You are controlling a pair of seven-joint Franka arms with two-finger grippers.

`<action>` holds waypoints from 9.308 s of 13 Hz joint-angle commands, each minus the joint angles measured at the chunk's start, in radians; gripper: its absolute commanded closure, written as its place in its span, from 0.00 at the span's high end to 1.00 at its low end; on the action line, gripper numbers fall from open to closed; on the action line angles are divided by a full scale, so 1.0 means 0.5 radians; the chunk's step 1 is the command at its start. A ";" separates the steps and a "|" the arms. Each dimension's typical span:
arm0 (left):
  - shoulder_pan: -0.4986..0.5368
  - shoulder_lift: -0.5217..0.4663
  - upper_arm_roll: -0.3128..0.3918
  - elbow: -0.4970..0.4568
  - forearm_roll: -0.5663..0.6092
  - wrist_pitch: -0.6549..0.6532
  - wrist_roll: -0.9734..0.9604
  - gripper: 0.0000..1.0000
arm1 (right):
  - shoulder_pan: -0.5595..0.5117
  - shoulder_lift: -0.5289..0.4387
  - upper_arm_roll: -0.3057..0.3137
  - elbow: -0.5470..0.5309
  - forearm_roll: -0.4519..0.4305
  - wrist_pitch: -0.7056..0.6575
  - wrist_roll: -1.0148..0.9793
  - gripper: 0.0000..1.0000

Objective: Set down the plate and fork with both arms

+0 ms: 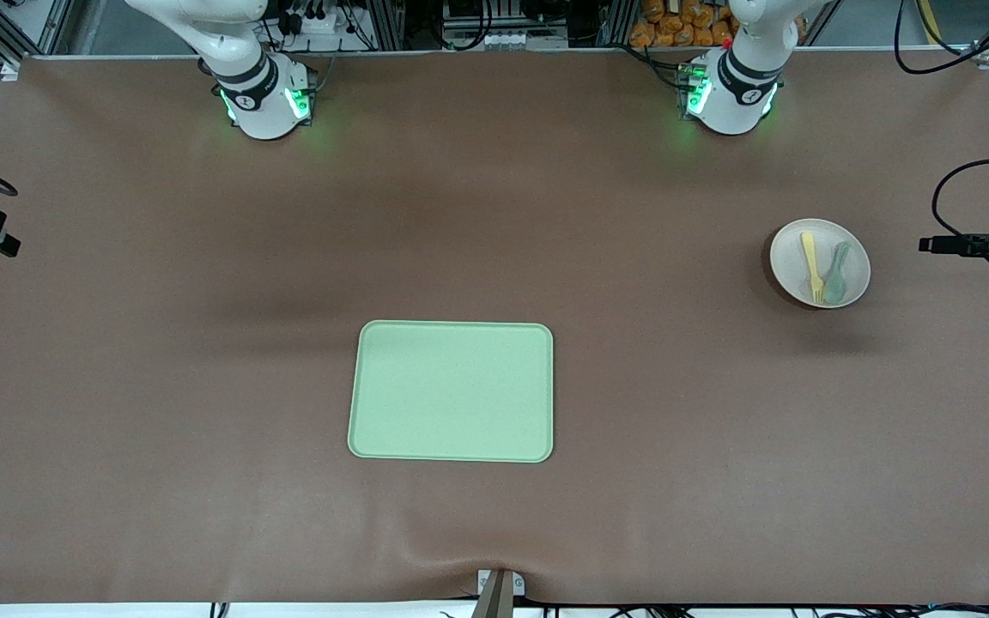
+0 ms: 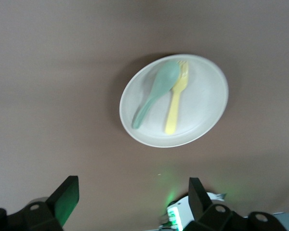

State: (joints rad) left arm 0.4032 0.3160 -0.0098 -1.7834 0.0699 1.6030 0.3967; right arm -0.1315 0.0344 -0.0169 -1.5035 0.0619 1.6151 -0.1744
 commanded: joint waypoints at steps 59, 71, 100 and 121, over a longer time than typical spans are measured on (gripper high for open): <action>-0.879 0.724 -0.137 0.496 -0.732 0.607 -0.247 0.00 | -0.065 0.140 0.025 0.037 0.051 -0.009 -0.013 1.00; -1.478 1.009 -0.137 0.968 -1.060 0.843 -1.094 0.00 | -0.078 0.333 0.034 0.043 0.057 0.209 -0.019 1.00; -1.739 1.197 -0.121 1.036 -1.159 1.476 -1.088 1.00 | 0.428 0.774 0.037 0.224 0.048 0.408 0.385 1.00; -1.015 0.442 -0.100 0.913 -0.254 0.550 -1.088 1.00 | 1.140 1.431 0.040 0.675 0.027 0.918 1.736 1.00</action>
State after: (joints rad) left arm -0.1061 0.6029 -0.0602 -1.2809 -0.1231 1.9092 -0.1359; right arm 0.4233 0.7152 0.0097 -1.2102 0.0811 2.0770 0.6999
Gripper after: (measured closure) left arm 0.000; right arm 0.000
